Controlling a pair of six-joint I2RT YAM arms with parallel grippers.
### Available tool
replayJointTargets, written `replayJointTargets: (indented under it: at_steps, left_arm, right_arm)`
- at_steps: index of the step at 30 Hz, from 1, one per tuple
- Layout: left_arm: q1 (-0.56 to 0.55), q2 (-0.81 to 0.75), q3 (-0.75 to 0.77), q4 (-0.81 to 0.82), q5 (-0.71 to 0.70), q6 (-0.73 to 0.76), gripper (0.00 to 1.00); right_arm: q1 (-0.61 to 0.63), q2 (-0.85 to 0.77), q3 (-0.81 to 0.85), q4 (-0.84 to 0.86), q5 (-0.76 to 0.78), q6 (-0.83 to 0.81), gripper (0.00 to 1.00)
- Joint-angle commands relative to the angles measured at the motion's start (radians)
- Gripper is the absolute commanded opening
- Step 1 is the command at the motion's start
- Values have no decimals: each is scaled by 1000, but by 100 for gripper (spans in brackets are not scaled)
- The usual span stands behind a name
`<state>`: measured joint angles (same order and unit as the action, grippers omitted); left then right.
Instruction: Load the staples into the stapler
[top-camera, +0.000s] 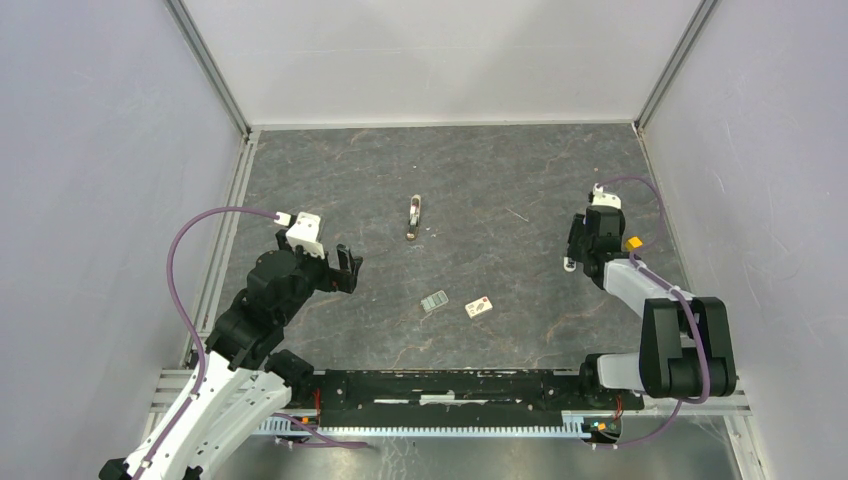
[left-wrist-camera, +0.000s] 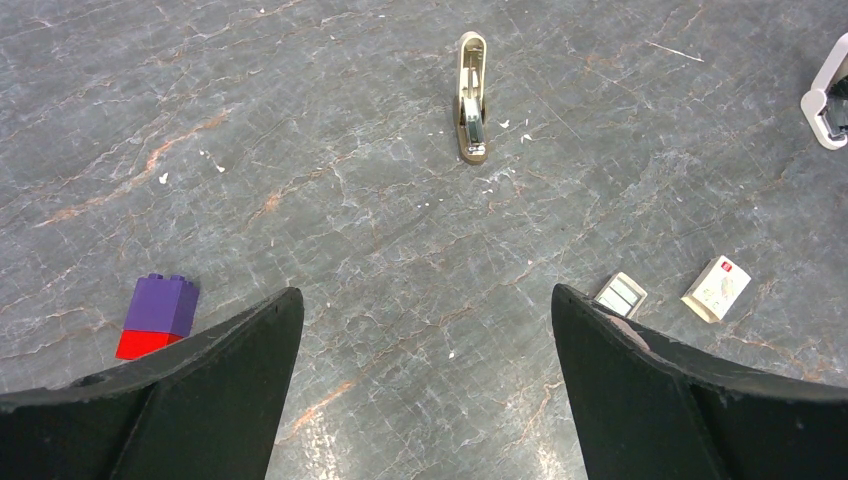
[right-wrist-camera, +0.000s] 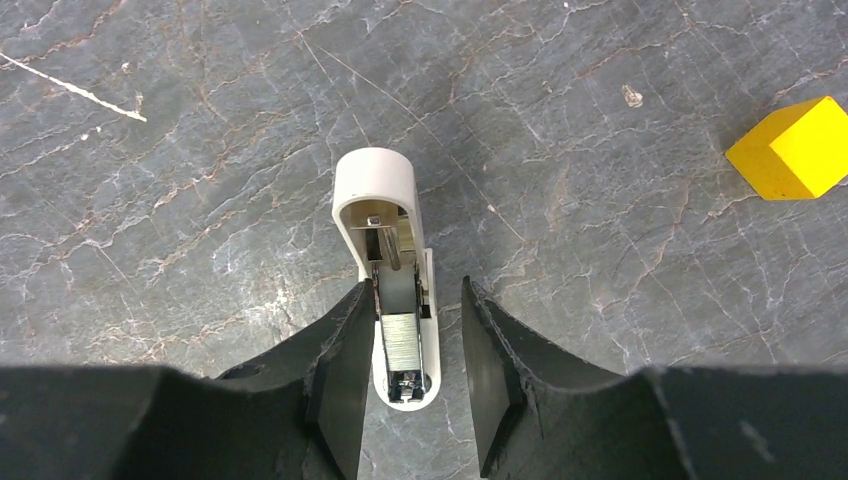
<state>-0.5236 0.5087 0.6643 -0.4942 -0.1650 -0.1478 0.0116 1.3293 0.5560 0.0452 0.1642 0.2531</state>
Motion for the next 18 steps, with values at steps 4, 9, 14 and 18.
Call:
replayJointTargets:
  at_steps: [4,9,14,18]
  left_arm:
    - [2,3,-3,25,0,50,100]
    - [3,8,-2,27,1,51,100]
    - [2,8,-3,27,0,50,100]
    - [2,8,-2,27,1,53,100]
  right_arm:
    - [-7,-4,26,46,20,-16,43]
    - [-44,-10,32,43,36,-15,45]
    - [-61,3,23,55,27,-8,46]
    - [-67,11,13,71,7,-7,46]
